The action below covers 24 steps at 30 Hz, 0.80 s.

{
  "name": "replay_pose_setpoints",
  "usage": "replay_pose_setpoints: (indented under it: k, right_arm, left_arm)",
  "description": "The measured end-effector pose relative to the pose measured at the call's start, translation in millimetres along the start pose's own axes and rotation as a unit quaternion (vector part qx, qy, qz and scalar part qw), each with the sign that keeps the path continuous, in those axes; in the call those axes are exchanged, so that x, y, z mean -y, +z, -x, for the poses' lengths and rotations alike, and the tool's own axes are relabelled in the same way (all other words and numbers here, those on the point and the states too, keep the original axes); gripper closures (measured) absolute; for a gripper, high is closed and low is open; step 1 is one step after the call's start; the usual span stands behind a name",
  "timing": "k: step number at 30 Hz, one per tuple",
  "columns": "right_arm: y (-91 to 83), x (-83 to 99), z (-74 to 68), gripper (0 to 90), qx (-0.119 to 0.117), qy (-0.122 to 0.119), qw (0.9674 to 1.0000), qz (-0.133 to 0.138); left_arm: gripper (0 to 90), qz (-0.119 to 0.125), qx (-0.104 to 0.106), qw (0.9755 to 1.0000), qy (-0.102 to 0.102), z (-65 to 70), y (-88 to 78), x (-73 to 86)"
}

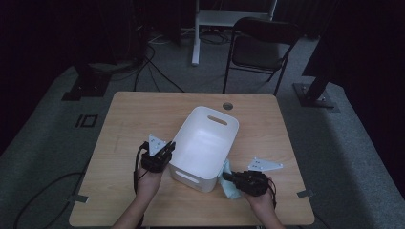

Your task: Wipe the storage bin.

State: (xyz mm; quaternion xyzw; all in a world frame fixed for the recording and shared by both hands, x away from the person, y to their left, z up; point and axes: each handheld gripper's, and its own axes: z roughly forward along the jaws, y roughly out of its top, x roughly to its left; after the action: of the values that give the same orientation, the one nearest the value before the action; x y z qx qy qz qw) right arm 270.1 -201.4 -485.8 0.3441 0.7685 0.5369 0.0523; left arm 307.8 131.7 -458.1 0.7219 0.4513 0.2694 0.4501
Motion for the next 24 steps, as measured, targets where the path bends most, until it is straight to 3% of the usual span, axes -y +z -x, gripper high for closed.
replay_pose_setpoints:
  k: [11, 20, 24]
  right_arm:
    - [-31.8, -18.5, 47.0, 84.2, 0.072, 0.011, 0.9955, 0.06]
    - [-38.1, -30.1, 85.5, 84.2, 0.119, 0.024, 0.9896, 0.076]
    - [-36.5, -38.9, 102.2, 84.2, 0.126, 0.032, 0.9881, 0.082]
  left_arm:
    - [87.2, 0.001, 0.005, 1.0, -0.002, -0.9, 0.5, 0.0]
    - [87.3, 0.0, 0.007, 1.0, -0.005, -2.0, 0.4, -0.1]
    - [87.2, 0.0, 0.009, 1.0, -0.004, -2.1, 0.5, -0.1]
